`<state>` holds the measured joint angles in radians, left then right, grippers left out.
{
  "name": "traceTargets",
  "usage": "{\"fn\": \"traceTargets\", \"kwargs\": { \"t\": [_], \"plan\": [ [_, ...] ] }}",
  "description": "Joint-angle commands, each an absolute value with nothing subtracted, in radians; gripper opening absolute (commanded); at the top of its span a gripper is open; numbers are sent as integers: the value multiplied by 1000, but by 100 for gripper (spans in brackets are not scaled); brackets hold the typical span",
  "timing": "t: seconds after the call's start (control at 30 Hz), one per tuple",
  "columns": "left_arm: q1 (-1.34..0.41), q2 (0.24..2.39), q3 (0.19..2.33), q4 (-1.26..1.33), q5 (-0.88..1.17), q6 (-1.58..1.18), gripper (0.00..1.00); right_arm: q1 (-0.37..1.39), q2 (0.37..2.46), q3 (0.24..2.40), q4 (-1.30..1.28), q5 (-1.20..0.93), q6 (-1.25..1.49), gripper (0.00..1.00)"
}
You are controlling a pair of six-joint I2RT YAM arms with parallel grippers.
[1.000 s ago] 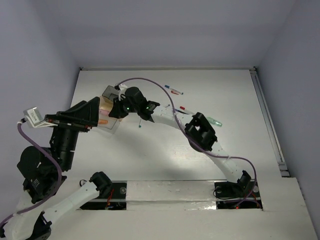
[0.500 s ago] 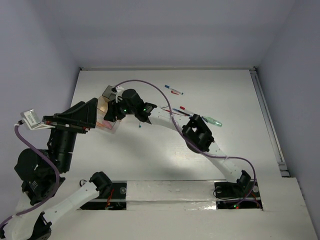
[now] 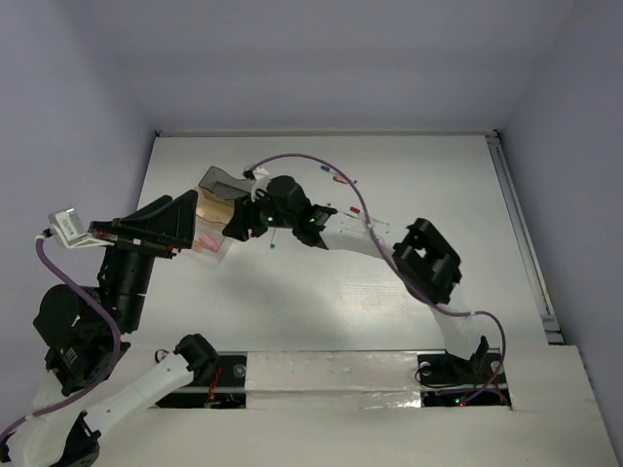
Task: Sort the stationery into containers
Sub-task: Place the pen in the storage box.
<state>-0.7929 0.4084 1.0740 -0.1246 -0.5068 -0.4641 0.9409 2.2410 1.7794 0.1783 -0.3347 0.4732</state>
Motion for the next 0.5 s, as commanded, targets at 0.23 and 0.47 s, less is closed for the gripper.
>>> {"fn": "traceTargets", "kwargs": {
  "t": [0.23,0.47],
  "plan": [
    [-796,440,1086,-80,-431,-456,99,740,1674,1124,348,-198,488,55],
    [-796,451,1091,-69,-385,-460,99,569,1406,908,92,-12,457,50]
  ]
}}
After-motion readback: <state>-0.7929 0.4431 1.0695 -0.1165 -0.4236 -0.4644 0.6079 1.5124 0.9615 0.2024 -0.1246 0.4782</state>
